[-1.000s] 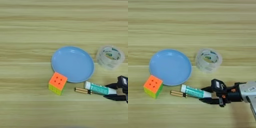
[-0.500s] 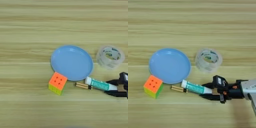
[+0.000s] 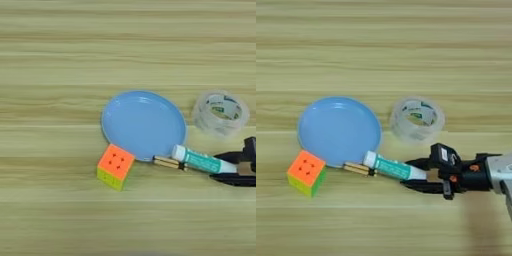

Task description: Move the objects on the table

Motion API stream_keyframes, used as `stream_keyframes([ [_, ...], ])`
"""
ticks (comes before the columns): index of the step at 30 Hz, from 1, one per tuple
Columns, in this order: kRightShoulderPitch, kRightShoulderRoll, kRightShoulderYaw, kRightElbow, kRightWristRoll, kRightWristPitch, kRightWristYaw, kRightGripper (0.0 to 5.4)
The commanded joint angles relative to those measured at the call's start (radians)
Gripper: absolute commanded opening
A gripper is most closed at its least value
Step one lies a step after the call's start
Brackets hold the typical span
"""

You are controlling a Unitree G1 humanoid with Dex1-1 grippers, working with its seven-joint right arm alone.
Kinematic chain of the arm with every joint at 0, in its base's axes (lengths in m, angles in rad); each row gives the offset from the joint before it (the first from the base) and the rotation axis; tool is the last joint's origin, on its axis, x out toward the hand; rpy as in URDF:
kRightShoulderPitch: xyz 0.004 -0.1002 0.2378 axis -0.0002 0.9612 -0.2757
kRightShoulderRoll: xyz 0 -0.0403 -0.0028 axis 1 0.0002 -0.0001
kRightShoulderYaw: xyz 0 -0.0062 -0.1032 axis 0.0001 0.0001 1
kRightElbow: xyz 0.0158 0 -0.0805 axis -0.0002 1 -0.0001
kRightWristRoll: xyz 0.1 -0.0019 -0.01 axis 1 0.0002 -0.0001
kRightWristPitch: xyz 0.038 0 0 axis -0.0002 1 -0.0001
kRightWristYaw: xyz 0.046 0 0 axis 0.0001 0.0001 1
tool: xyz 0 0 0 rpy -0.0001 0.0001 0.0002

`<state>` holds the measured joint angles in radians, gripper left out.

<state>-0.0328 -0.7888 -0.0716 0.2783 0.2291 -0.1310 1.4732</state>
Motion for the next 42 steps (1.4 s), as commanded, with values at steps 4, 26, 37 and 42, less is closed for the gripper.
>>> stream_keyframes([
  [4,-0.084,-0.033,-0.064,-0.083,0.096,0.064,-0.036,1.71],
  [26,-0.269,0.177,0.102,-0.279,-0.078,0.36,-0.464,1.71],
  [37,-0.305,0.231,0.17,-0.151,-0.189,0.356,-0.564,1.71],
  [42,-0.314,0.239,0.177,-0.108,-0.207,0.344,-0.567,1.71],
])
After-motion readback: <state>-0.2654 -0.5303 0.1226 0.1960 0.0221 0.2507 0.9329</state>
